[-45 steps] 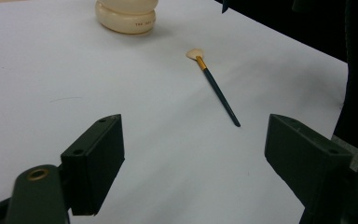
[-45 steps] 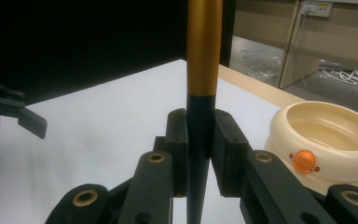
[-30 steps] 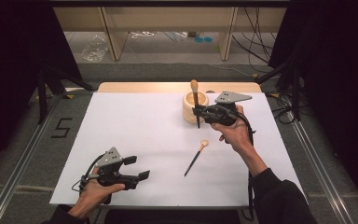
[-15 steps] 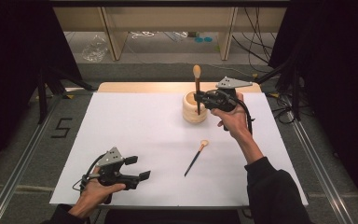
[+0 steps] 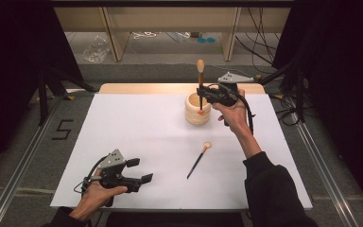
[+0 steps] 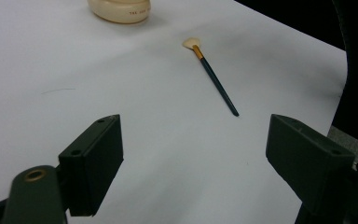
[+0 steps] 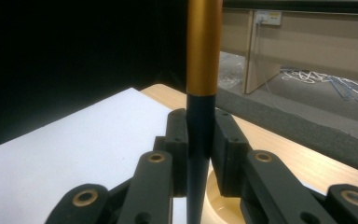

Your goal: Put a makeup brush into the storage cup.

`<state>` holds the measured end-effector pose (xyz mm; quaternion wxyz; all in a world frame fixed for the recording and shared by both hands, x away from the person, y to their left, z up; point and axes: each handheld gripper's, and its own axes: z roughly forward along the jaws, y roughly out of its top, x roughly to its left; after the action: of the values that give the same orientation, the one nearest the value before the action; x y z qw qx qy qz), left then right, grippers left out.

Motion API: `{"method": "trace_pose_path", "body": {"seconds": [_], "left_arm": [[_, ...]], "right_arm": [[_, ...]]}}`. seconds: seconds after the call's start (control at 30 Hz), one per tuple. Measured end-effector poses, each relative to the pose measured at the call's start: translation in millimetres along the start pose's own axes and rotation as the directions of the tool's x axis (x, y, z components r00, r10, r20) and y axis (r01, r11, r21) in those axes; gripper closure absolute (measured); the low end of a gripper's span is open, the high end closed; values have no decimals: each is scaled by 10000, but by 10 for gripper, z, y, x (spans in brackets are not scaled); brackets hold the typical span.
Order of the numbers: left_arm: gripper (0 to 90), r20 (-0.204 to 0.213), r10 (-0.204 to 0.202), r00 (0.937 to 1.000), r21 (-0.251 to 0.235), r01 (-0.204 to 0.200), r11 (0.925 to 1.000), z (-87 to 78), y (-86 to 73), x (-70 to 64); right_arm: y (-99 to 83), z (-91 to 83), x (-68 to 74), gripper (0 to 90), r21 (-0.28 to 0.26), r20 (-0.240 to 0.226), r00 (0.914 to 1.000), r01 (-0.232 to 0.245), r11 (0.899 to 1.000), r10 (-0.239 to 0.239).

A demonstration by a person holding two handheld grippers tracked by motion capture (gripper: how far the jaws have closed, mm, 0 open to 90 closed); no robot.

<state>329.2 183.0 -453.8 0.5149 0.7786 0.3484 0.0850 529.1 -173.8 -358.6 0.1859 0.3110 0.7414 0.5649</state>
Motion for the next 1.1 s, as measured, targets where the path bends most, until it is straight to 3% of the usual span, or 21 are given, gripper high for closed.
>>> {"method": "trace_pose_path", "body": {"seconds": [0.07, 0.27, 0.33, 0.37, 0.4, 0.5, 0.6, 0.77, 1.1], "left_arm": [[187, 18, -178, 9998, -3, 178, 9998, 3, -4, -5], [186, -5, -40, 10000, 13, 40, 10000, -3, 0, -2], [184, -28, -164, 9999, 8, 164, 9999, -2, -4, -11], [184, -35, -154, 9999, 15, 154, 9999, -2, -4, -12], [184, -13, 19, 10000, -4, -19, 10000, -1, 0, -3], [184, -42, -215, 9998, 31, 215, 9998, 0, -5, -17], [184, 297, -448, 9986, 59, 446, 9990, 7, -9, -32], [184, 9, -279, 9996, 52, 278, 9996, 1, -4, -21], [184, 17, -212, 9998, 48, 212, 9998, 3, -4, -17]], "right_arm": [[4, 32, -15, 783, 9, 31, 9999, -148, 9999, 148], [8, 109, -64, 783, -14, 182, 9995, -250, 9997, 250], [-4, 131, -96, 783, -95, 327, 9993, -183, 9998, 186], [-10, 136, -109, 783, -63, 285, 9989, -365, 9993, 366], [-12, 137, -119, 783, -44, 362, 9987, -360, 9993, 361], [-27, 161, -160, 783, -39, 453, 9982, -380, 9993, 382], [-46, 203, -190, 783, -87, 501, 9980, -387, 9992, 391], [-79, 277, -231, 783, -77, 678, 9961, -556, 9984, 560], [-121, 340, -297, 783, -121, 873, 9934, -736, 9972, 744]]}}
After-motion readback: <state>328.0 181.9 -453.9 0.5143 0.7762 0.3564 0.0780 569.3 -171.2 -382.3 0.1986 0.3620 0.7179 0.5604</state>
